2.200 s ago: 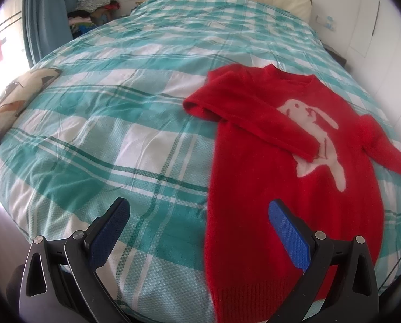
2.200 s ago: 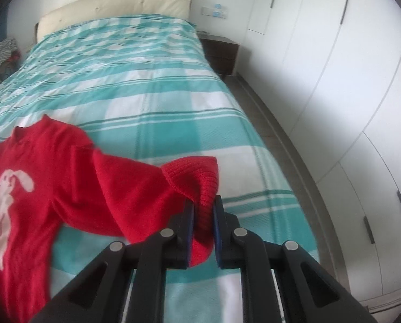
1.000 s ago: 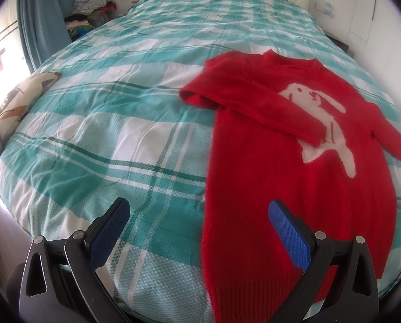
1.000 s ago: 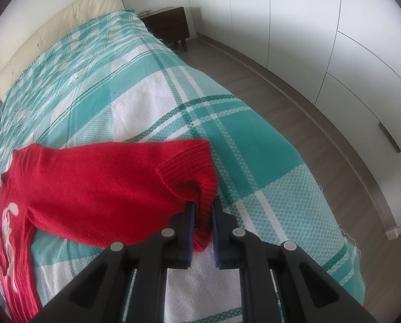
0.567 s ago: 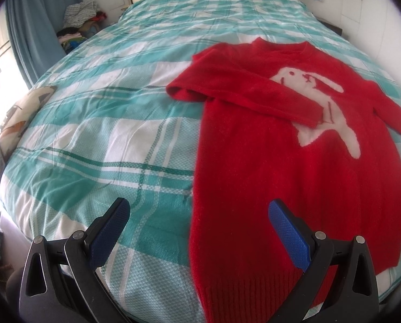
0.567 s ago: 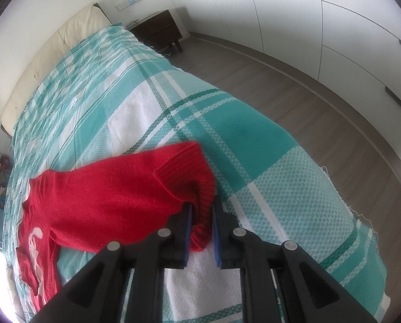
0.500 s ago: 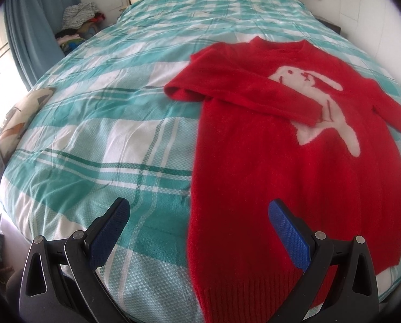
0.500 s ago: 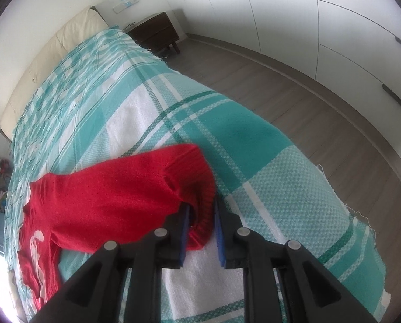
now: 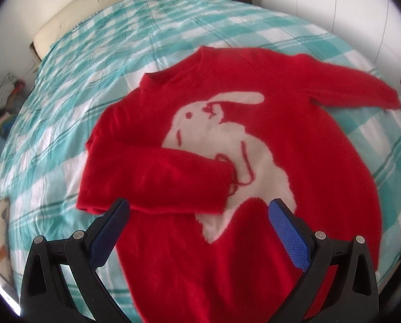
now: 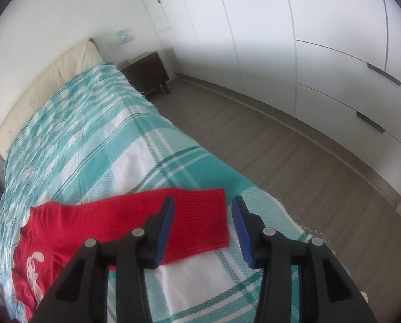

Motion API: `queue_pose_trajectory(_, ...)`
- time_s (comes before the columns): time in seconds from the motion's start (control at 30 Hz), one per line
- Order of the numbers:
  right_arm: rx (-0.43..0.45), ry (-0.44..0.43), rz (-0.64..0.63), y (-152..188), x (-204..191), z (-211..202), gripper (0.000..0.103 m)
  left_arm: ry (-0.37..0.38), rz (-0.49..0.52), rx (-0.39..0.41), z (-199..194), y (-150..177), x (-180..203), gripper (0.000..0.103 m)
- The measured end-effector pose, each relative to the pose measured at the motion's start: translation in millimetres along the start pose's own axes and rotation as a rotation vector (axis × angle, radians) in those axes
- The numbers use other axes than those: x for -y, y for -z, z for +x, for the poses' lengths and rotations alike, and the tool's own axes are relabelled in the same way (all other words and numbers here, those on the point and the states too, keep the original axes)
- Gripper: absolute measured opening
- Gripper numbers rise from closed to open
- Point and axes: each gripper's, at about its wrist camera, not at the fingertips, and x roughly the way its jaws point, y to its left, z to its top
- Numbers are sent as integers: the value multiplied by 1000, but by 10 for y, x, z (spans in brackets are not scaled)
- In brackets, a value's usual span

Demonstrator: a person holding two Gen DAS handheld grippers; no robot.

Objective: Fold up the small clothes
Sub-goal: 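Open the right gripper to lay the sleeve flat while the left gripper grasps the other cuff, then pull the other sleeve outward with the left gripper and open it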

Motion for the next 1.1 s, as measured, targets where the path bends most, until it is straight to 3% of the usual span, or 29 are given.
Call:
queue_pose_trajectory(0.07,-5,-19,-36,26,-93,-11,44,-37,45,-41,256,-48,57,102)
queue_pose_trajectory(0.13,-10,-30,-71,34,-156,-10,44,-61,85,-91,477,-29,90,86)
queue_pose_trajectory(0.2,-8,-29,-94,55,-189,-22,44,-33,90,-136,629,3,81,78)
queue_pose_trajectory(0.27,-12,-38,-99,57,-206,-14,44,21,53,-133,661,36,20,69)
queue_pose_trajectory(0.3,-13,-42,-99,58,-214,-9,45,55,33,-126,655,38,-7,44)
queue_pose_trajectory(0.33,-13,-45,-98,59,-225,-5,45,73,17,-124,633,45,-31,14)
queue_pose_trajectory(0.37,-11,-49,-100,61,-240,-3,45,50,3,-113,588,45,-68,10)
queue_pose_trajectory(0.43,-2,-50,-112,63,-279,-7,45,89,-73,-57,399,54,-274,9)
queue_pose_trajectory(0.53,21,-40,-143,63,-332,-43,45,67,-272,23,57,124,-918,9)
queue_pose_trajectory(0.6,34,-39,-156,56,-352,-71,45,-3,-423,58,-147,272,-1500,9)
queue_pose_trajectory(0.67,40,-44,-157,51,-363,-84,46,-127,-546,70,-262,474,-2081,9)
queue_pose_trajectory(0.77,41,-56,-152,44,-382,-79,46,-297,-698,2,-208,860,-2824,8)
queue_pose_trajectory(0.87,47,-54,-161,52,-429,-73,46,-431,-766,-91,1,1229,-3249,8)
queue_pose_trajectory(1.0,41,-48,-180,77,-466,-50,47,-487,-871,-176,200,1728,-3522,8)
queue_pose_trajectory(1.1,31,-39,-186,89,-471,-20,47,-479,-962,-217,319,2030,-3636,7)
